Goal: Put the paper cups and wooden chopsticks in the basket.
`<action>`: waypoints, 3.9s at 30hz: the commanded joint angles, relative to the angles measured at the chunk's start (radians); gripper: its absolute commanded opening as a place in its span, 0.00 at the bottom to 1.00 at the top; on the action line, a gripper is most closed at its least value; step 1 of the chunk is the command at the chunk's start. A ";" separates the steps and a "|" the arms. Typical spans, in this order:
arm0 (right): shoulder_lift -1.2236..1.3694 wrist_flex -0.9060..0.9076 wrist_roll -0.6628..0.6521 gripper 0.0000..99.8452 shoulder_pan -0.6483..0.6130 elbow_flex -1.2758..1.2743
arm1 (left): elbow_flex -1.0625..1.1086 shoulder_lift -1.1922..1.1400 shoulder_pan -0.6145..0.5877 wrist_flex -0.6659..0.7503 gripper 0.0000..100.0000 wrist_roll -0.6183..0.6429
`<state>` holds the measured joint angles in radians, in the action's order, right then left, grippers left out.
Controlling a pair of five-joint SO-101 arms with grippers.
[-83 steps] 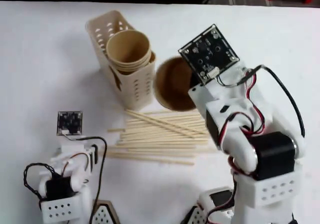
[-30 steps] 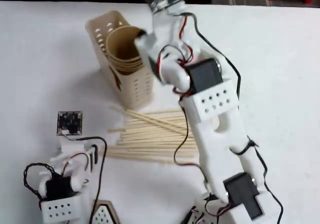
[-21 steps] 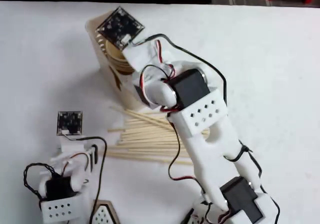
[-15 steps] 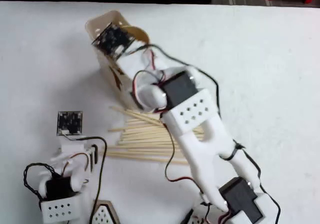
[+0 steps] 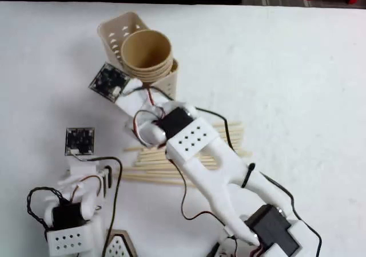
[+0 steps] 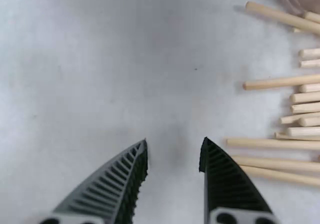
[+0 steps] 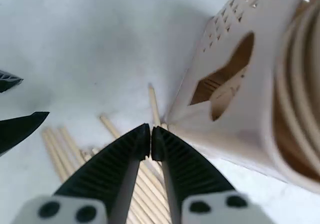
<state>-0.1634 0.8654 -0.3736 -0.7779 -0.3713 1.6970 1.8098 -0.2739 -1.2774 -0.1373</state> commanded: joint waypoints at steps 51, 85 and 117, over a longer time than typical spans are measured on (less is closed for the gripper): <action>0.377 -0.374 -0.130 0.02 0.180 0.015 | -0.005 0.010 0.015 -0.008 0.18 0.012; -0.087 0.111 -0.442 0.02 0.239 0.032 | -0.005 0.010 0.015 -0.008 0.18 0.012; 0.823 0.137 -0.175 0.27 0.081 1.339 | -0.005 0.010 0.015 -0.008 0.18 0.012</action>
<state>0.6391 0.9789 -0.5531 -0.6951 0.8638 1.6970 1.8098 -0.2739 -1.2774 -0.1373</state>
